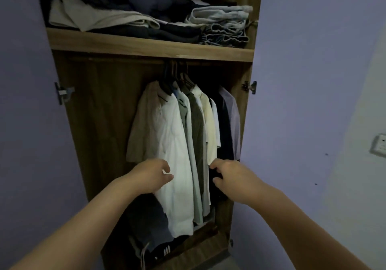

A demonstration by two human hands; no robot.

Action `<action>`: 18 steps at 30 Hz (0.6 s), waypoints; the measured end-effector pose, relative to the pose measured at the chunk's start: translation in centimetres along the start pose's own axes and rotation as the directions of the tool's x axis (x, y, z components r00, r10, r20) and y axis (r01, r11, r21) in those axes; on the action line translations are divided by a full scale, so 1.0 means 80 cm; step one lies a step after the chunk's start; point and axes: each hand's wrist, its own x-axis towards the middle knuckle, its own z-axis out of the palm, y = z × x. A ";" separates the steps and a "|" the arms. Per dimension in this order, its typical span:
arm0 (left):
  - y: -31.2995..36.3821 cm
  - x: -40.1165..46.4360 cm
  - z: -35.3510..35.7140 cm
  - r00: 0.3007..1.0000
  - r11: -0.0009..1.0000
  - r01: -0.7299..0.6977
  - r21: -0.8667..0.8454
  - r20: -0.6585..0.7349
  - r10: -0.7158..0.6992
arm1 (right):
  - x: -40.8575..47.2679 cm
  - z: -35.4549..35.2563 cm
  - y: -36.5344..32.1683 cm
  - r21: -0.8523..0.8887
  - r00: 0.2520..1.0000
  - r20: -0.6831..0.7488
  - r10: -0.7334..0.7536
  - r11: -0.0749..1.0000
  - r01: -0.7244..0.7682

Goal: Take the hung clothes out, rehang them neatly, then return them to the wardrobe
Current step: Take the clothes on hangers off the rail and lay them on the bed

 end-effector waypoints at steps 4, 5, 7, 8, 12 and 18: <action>-0.002 0.060 -0.013 0.997 0.999 0.039 -0.002 -0.067 -0.039 | 0.076 -0.007 0.025 0.027 0.996 -0.038 -0.085 0.996 0.086; -0.002 0.074 -0.018 0.995 0.999 0.051 0.007 -0.083 -0.050 | 0.095 -0.011 0.032 0.039 0.994 -0.045 -0.102 0.994 0.103; -0.001 0.100 -0.027 0.991 0.996 0.087 0.017 -0.101 -0.085 | 0.133 -0.016 0.043 0.061 0.990 -0.051 -0.128 0.990 0.131; -0.002 0.113 -0.032 0.989 0.995 0.103 0.014 -0.111 -0.100 | 0.152 -0.018 0.046 0.072 0.989 -0.053 -0.139 0.987 0.142; -0.012 0.156 -0.049 0.976 0.990 0.140 -0.025 -0.165 -0.142 | 0.225 -0.019 0.051 0.106 0.978 -0.087 -0.191 0.974 0.200; -0.051 0.220 -0.064 0.958 0.980 0.187 -0.065 -0.210 -0.197 | 0.324 0.003 0.041 0.137 0.957 -0.156 -0.245 0.954 0.266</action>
